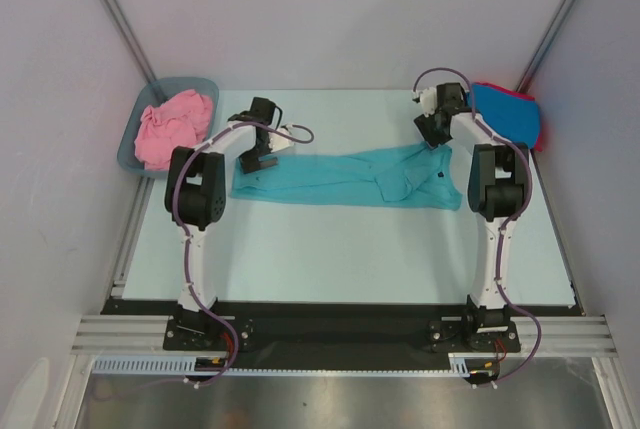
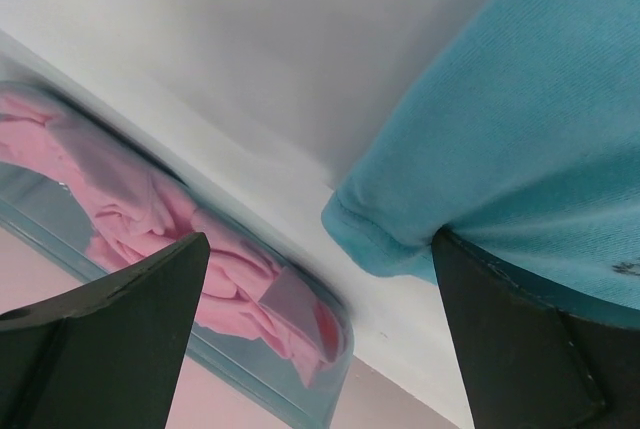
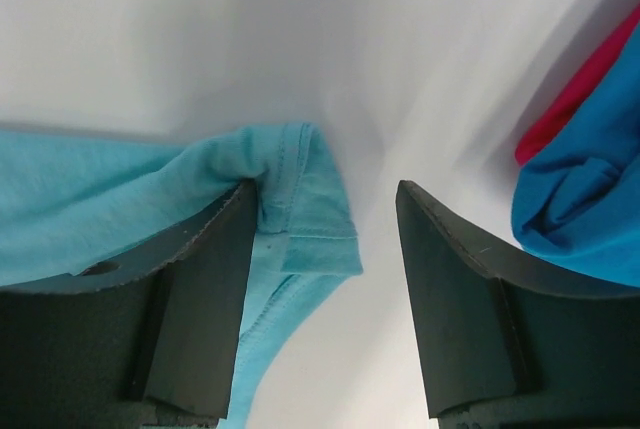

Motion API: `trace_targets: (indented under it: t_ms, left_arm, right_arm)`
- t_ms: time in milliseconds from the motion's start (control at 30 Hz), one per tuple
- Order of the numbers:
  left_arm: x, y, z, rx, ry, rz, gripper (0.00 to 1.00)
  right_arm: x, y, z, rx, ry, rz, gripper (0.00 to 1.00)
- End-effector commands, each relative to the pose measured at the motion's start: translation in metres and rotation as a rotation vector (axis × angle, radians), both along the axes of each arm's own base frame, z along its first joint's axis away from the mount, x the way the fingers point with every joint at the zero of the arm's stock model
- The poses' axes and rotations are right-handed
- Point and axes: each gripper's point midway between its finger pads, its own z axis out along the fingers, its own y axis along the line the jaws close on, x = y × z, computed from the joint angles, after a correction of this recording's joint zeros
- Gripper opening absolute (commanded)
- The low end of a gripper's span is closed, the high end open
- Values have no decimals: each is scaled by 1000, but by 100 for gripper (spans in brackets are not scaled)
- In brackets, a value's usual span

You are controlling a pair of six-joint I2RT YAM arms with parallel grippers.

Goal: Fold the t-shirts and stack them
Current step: Fold the tshirt

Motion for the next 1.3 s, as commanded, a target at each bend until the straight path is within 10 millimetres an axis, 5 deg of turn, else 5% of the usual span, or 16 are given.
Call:
trace_targets:
  t_ms: [0,67,200,333,533,800,1100,1267]
  left_arm:
    - [-2,38,-9,81,21,79,100]
    - [-6,43,-14,89,31,95,100]
    - [-7,42,-16,78,29,104,100]
    - [-5,44,-12,77,6,131,100]
    - [-2,42,6,50,-53,147,100]
    - [-10,37,32,-9,-114,159,100]
    - [-17,29,49,-47,-151,147,100]
    - [-20,29,51,-43,-152,141,100]
  right_arm:
    - [-17,-45,-11,-93,47,-74,63]
    - [-22,-65,-10,-110,53,-99,63]
    - [-23,-70,-4,-116,47,-99,63]
    - [-18,-54,16,-89,18,-73,64]
    - [-13,-18,84,-53,-79,-14,67]
    - [-42,18,142,73,-103,28,68]
    - [-83,75,83,236,145,171,62]
    - [-84,91,56,271,191,184,62]
